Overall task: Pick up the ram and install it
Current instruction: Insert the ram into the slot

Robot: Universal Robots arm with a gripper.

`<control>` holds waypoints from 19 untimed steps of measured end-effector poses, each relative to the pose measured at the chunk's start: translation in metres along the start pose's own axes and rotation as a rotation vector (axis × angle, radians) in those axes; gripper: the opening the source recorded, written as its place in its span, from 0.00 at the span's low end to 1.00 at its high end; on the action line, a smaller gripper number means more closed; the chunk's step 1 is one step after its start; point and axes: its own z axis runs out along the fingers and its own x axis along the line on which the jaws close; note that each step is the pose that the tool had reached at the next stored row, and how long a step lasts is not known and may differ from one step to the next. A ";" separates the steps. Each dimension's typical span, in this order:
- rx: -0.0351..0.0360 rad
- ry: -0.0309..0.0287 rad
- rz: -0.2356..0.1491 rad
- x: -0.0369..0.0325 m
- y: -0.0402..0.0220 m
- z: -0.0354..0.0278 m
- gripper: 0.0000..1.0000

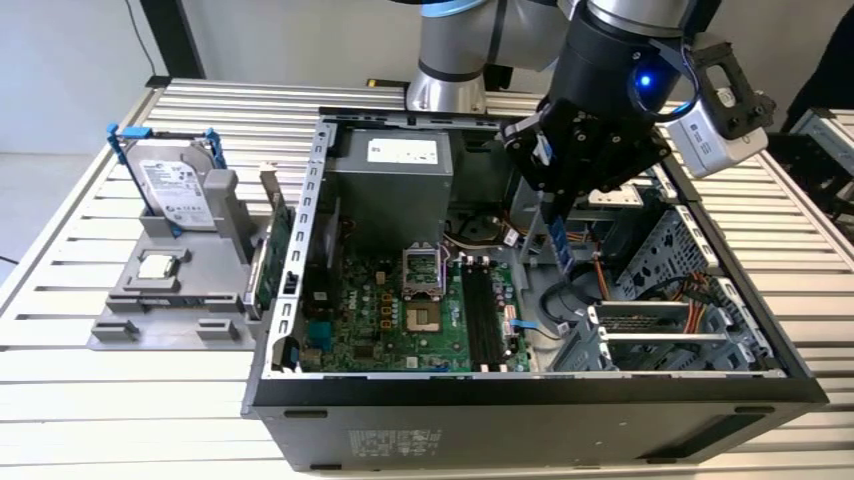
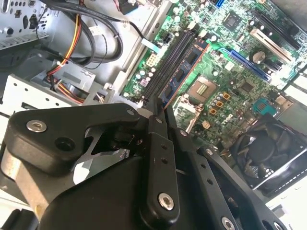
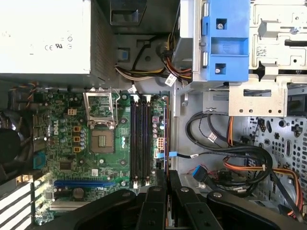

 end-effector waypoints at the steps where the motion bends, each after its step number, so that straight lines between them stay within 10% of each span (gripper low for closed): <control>1: 0.0000 0.0000 0.000 0.0000 0.0000 0.0000 0.00; 19: -0.0001 0.0000 0.000 0.0000 -0.0001 0.0053 0.00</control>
